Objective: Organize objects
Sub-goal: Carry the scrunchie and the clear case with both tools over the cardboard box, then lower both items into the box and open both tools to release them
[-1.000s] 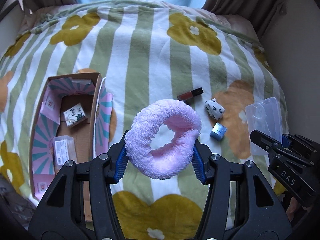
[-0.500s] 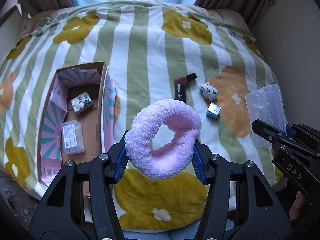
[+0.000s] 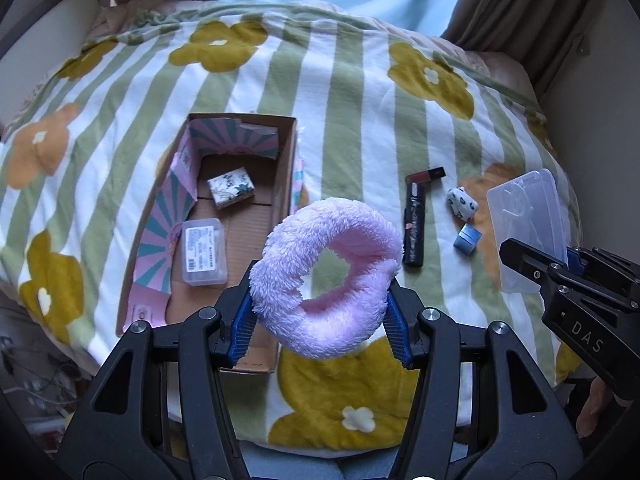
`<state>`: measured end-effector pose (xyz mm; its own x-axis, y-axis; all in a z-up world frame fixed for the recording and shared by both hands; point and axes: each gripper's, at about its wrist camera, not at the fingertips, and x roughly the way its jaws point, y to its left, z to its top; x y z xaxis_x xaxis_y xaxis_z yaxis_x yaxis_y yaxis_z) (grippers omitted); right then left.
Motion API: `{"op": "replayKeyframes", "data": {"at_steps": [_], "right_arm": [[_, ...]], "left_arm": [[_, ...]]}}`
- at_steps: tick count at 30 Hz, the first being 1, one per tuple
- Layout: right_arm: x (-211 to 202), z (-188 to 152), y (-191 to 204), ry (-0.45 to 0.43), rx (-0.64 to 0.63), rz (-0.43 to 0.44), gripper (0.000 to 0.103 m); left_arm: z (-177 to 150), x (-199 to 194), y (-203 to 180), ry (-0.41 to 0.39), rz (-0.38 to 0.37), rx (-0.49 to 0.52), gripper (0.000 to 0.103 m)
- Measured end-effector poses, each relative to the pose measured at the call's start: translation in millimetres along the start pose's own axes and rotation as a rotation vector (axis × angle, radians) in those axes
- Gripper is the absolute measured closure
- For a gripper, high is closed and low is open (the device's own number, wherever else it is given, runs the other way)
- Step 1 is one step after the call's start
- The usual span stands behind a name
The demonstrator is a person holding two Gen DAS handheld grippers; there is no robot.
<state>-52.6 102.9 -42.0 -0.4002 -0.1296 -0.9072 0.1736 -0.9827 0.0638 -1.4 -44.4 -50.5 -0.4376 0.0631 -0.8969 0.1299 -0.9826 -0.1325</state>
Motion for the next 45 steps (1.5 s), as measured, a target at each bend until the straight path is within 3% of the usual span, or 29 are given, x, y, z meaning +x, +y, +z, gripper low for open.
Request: {"op": "replayKeyframes", "data": {"at_steps": [9,20,34,45], "right_arm": [[38,42,63,0.027,-0.103,0.073,0.079],[115,78,127,0.132,-0.183,0.105,0.079],[219,76,167,0.268,-0.215,0.108,0.079],[233,77,170,0.281,-0.228,0.083,0.079]], "left_arm": [[-4,14,71,0.043,0.048,-0.121,0.052],[-18,72,119,0.158,0.049,-0.141,0.052],[-41,138,128,0.273,-0.001,-0.044,0.052],[-43,151,122,0.285,-0.031,0.021,0.052]]}}
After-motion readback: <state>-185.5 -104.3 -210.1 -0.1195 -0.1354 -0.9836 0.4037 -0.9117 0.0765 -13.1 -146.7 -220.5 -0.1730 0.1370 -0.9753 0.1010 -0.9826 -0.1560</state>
